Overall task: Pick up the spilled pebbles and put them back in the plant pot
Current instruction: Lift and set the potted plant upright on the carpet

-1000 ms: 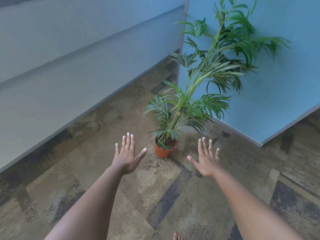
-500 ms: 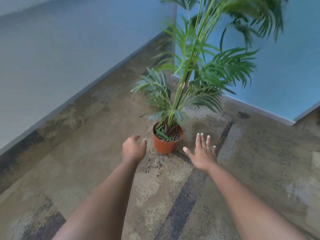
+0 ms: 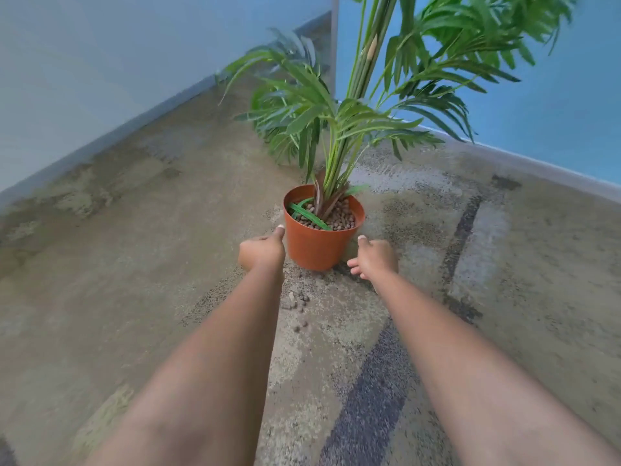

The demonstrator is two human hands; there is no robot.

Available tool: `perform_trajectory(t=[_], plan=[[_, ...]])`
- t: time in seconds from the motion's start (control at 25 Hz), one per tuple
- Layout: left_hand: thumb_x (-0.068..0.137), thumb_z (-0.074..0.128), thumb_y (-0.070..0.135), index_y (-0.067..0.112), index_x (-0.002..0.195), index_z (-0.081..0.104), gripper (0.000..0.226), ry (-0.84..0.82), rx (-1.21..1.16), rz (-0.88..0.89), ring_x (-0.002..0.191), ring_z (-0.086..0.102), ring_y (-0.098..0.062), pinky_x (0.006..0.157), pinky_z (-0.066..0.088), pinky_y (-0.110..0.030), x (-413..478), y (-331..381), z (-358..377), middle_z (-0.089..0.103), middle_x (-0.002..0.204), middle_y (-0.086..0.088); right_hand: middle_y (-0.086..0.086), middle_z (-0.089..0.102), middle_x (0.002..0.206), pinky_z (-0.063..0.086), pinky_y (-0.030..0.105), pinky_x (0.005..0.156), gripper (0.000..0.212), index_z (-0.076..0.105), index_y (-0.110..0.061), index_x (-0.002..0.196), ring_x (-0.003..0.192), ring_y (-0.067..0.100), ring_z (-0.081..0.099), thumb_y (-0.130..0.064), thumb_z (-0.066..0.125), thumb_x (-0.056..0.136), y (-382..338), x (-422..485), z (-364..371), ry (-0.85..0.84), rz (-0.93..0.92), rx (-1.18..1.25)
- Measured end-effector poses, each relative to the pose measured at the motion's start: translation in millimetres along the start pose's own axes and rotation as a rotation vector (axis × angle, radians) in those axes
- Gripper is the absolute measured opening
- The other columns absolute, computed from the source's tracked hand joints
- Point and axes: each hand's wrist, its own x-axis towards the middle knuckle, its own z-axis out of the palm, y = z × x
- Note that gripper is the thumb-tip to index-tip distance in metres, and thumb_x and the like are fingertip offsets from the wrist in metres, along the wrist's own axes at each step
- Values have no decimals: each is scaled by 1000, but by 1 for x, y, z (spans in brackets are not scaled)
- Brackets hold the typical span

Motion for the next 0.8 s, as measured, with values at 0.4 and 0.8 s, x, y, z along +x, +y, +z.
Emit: perform_trajectory(t=[0.4, 0.8], plan=[[74, 83, 18, 2, 64, 63, 28, -48, -43, 36, 40, 67, -20, 50, 61, -34, 36, 12, 57, 65, 55, -10, 10, 75, 77, 64, 39, 62, 29, 58, 1, 124, 57, 18, 72, -17, 53, 101, -27, 53, 36, 151, -27, 118], [83, 72, 18, -2, 85, 66, 21, -27, 141, 37, 74, 72, -31, 70, 62, -43, 77, -22, 35, 73, 85, -19, 16, 72, 91, 63, 34, 56, 20, 61, 2, 110, 66, 21, 73, -13, 58, 98, -25, 20, 69, 97, -109, -9]])
